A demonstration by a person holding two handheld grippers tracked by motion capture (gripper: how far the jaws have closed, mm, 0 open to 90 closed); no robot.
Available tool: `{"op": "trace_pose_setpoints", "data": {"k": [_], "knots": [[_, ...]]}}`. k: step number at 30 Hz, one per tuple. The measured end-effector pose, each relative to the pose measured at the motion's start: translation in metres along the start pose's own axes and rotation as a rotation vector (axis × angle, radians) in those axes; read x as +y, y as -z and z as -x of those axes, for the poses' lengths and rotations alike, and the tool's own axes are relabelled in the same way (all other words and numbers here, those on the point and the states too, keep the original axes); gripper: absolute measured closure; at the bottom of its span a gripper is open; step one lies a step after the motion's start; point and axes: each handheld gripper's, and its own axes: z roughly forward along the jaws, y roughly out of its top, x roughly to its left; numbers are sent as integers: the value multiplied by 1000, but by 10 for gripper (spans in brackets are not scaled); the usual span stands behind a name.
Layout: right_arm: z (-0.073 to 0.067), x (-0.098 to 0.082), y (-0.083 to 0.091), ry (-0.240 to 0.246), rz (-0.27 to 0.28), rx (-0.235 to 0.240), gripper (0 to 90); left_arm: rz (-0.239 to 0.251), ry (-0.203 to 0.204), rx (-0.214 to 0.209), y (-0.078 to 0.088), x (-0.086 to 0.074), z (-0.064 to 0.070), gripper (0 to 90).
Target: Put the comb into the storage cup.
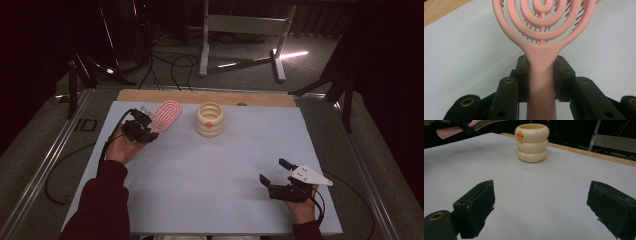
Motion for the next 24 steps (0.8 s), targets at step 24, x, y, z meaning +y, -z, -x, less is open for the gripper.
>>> {"op": "trace_pose_setpoints", "data": {"k": [24], "knots": [[0, 0, -1, -2, -9, 11, 78, 124, -37, 13, 24, 3, 18, 697]]}}
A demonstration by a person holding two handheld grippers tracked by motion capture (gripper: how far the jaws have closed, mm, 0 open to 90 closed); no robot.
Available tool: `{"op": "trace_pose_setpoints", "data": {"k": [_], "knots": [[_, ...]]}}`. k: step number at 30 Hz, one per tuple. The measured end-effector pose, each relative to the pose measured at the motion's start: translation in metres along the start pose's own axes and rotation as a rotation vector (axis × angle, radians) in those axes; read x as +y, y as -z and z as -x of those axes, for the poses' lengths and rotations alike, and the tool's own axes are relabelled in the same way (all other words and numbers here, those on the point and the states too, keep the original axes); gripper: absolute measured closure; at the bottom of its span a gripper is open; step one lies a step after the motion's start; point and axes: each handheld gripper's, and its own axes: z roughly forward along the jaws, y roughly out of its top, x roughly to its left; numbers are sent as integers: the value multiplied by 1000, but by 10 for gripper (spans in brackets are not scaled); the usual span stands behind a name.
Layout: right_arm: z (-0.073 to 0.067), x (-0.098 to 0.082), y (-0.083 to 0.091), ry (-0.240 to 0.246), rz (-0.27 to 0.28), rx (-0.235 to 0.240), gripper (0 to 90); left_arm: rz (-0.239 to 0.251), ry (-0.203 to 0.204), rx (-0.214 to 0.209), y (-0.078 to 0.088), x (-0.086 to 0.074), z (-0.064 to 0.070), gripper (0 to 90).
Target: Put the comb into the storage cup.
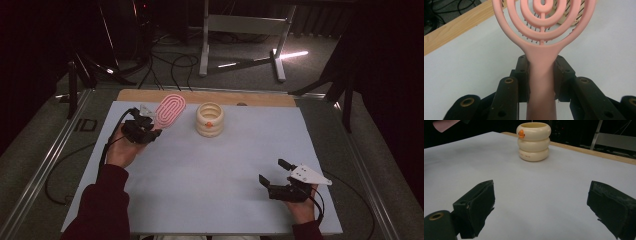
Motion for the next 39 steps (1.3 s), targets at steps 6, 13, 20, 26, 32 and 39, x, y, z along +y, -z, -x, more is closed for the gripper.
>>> {"op": "trace_pose_setpoints", "data": {"k": [6, 13, 20, 26, 32, 39], "knots": [[0, 0, -1, -4, -7, 1, 78, 24, -10, 4, 4, 1, 5, 697], [0, -1, -2, -4, -17, 7, 78, 48, -29, -2, 8, 3, 13, 697], [0, 0, -2, -6, -21, 5, 78, 65, -45, -7, 10, 5, 20, 697], [-1, -1, -4, -8, -39, 1, 78, 91, -64, -11, 12, 7, 28, 697], [-2, -1, -5, -6, -43, 7, 79, 113, -73, -15, 14, 6, 34, 697], [-3, 1, -6, -15, -56, 11, 78, 133, -89, -16, 14, 7, 43, 696]]}}
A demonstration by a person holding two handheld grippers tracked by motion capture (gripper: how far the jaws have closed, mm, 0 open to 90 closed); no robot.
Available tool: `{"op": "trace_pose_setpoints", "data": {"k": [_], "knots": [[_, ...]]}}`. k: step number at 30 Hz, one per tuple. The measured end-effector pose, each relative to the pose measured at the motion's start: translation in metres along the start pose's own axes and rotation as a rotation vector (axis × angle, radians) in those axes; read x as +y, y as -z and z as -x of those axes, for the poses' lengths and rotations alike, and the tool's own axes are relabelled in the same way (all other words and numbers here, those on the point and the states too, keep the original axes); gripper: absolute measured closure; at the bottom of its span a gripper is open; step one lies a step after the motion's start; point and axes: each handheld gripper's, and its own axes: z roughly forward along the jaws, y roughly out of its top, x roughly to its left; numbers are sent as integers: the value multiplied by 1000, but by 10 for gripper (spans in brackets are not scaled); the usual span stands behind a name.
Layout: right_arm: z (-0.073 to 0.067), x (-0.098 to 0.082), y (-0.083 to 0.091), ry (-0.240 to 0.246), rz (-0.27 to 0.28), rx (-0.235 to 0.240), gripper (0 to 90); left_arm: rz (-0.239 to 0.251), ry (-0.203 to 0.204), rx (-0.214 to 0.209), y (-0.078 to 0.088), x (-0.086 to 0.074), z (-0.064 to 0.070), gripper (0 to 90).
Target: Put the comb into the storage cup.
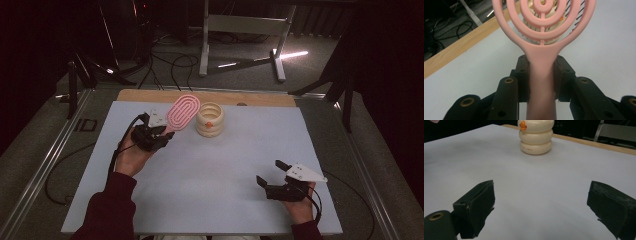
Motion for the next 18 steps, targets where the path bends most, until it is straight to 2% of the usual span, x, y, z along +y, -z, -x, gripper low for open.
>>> {"op": "trace_pose_setpoints", "data": {"k": [4, 11, 18], "knots": [[-3, 4, -1, 2, -12, 11, 78, 8, -9, -3, -1, 0, 5, 697], [-8, 13, -7, 10, -69, 25, 77, 20, -25, -4, -1, 1, 10, 697], [-3, 25, -11, -35, -88, 45, 77, 26, -49, -4, 0, 1, 17, 697]]}}
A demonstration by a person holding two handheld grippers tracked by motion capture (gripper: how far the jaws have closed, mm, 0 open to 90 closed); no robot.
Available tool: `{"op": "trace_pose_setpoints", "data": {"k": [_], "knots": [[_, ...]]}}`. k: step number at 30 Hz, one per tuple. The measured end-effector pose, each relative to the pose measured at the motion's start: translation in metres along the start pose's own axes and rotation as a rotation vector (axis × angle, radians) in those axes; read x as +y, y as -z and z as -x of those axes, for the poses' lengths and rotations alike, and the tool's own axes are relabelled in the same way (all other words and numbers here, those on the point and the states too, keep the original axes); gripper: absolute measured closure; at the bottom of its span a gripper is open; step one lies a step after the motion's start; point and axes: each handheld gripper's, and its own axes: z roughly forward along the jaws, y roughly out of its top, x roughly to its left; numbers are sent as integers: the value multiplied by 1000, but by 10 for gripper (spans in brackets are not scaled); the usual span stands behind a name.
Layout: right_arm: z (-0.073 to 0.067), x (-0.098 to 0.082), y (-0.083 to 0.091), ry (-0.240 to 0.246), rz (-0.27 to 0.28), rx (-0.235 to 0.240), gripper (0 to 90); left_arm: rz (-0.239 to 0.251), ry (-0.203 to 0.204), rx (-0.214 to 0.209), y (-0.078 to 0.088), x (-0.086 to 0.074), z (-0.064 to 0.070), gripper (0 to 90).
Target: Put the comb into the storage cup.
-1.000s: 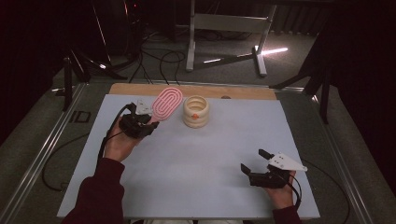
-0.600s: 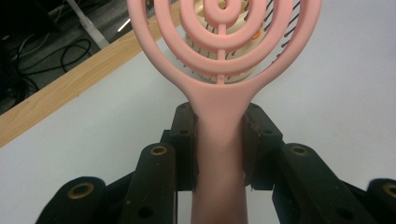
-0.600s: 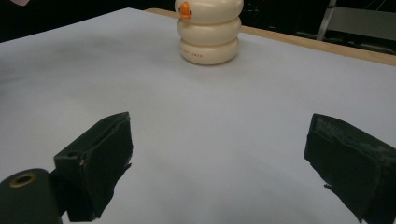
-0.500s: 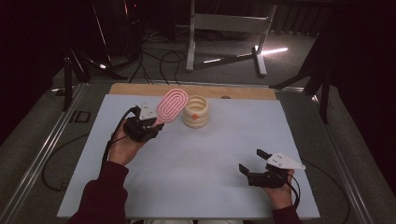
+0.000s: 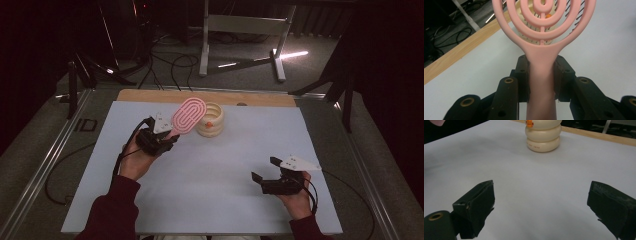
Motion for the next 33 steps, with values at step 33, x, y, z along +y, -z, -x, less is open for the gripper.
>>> {"op": "trace_pose_setpoints", "data": {"k": [33], "knots": [[-25, 68, -32, 40, -34, 132, 77, 29, -68, -3, -3, 0, 31, 697]]}}
